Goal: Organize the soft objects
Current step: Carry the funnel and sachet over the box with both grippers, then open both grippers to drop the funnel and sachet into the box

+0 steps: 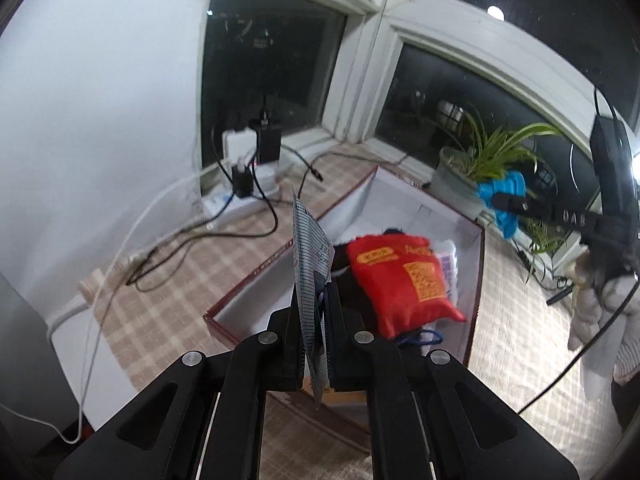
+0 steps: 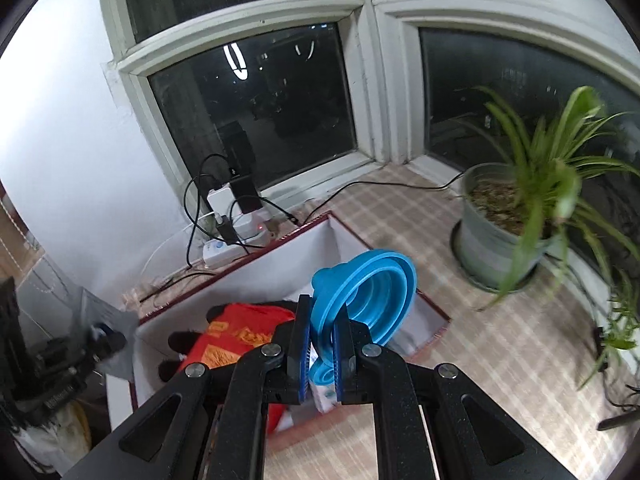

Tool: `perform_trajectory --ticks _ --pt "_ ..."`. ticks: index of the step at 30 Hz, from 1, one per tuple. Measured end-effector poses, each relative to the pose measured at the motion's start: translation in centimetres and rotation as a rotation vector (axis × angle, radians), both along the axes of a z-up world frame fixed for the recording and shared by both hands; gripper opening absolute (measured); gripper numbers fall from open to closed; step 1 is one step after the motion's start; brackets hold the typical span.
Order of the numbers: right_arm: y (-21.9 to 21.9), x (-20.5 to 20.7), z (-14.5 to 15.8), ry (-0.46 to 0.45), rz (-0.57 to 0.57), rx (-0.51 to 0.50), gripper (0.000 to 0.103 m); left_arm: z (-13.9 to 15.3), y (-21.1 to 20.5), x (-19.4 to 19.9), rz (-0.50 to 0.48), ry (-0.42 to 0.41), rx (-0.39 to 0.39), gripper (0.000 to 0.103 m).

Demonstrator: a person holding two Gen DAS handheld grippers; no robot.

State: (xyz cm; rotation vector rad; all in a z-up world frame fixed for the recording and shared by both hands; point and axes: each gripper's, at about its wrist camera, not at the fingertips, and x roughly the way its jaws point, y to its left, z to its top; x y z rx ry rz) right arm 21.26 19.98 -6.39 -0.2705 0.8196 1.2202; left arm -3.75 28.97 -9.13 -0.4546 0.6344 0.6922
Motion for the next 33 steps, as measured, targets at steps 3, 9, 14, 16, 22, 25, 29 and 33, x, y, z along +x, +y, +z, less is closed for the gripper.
perform_trajectory --ticks 3,9,14,16,22,25,29,33 --pt "1.4 0.3 -0.6 0.037 0.008 -0.009 0.008 -0.5 0.4 0.0 -0.013 0.017 -0.029 0.006" --pt "3.5 0.6 -2.0 0.070 0.018 -0.048 0.008 -1.6 0.4 1.3 -0.039 0.063 -0.039 0.006" --pt "4.5 0.6 -3.1 0.101 0.031 -0.071 0.009 -2.1 0.5 2.5 -0.080 0.104 -0.024 0.007" --pt "4.8 0.5 -3.4 0.091 0.031 -0.082 0.010 -2.1 0.4 2.9 -0.097 0.117 -0.013 0.011" --pt "4.7 0.5 -3.4 0.057 0.018 -0.087 0.050 -2.1 0.4 3.4 -0.114 0.117 -0.006 0.037" --pt "4.5 0.9 -3.2 0.064 0.004 -0.080 0.054 -2.1 0.5 3.4 -0.112 0.112 -0.004 0.037" --pt "4.0 1.4 -3.0 0.066 -0.016 -0.080 0.059 -2.1 0.6 3.2 -0.102 0.107 -0.009 0.038" --pt "3.4 1.4 -2.9 0.065 -0.025 -0.082 0.060 -1.9 0.7 2.8 -0.093 0.099 -0.017 0.046"
